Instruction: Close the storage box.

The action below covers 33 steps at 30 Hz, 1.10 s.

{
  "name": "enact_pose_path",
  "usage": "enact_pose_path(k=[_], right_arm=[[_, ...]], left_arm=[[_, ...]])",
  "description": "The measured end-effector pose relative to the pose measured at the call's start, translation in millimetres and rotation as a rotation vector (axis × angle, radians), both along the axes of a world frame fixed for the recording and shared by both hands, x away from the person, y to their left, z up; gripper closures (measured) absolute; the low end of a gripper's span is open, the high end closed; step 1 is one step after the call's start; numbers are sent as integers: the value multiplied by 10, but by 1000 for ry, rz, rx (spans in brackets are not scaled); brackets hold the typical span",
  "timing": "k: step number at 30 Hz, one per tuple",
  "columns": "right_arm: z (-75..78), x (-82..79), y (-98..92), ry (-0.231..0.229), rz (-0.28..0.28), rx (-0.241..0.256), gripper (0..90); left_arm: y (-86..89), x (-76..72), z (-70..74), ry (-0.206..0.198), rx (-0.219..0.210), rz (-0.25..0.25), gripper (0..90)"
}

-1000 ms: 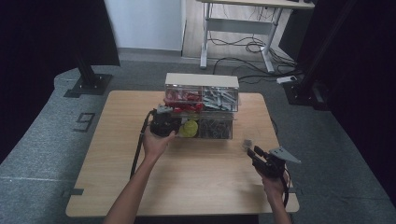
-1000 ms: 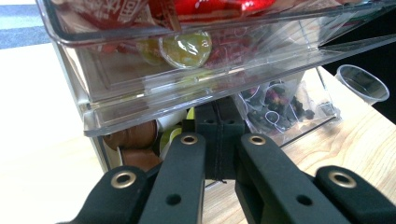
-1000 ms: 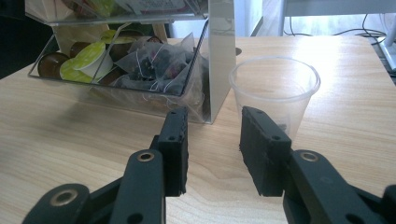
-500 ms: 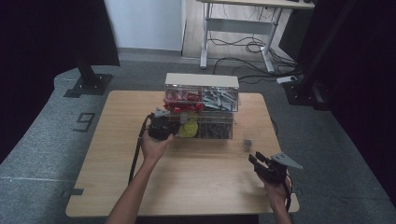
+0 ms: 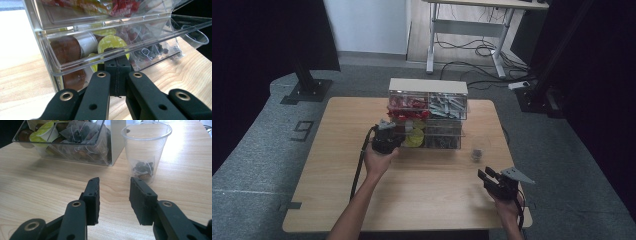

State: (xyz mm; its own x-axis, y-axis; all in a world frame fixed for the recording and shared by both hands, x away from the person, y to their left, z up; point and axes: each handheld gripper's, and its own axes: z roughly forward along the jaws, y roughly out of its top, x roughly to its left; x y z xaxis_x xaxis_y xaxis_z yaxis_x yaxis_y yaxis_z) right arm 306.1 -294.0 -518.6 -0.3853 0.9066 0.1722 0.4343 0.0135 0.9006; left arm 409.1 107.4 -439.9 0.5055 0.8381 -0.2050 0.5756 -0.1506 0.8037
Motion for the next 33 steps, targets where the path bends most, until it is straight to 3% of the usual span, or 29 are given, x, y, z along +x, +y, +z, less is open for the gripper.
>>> enact_pose_path(k=[33], right_arm=[[-99,14,32,36,8,-11,592]], left_arm=[[0,-86,-331,61,-10,-16,900]])
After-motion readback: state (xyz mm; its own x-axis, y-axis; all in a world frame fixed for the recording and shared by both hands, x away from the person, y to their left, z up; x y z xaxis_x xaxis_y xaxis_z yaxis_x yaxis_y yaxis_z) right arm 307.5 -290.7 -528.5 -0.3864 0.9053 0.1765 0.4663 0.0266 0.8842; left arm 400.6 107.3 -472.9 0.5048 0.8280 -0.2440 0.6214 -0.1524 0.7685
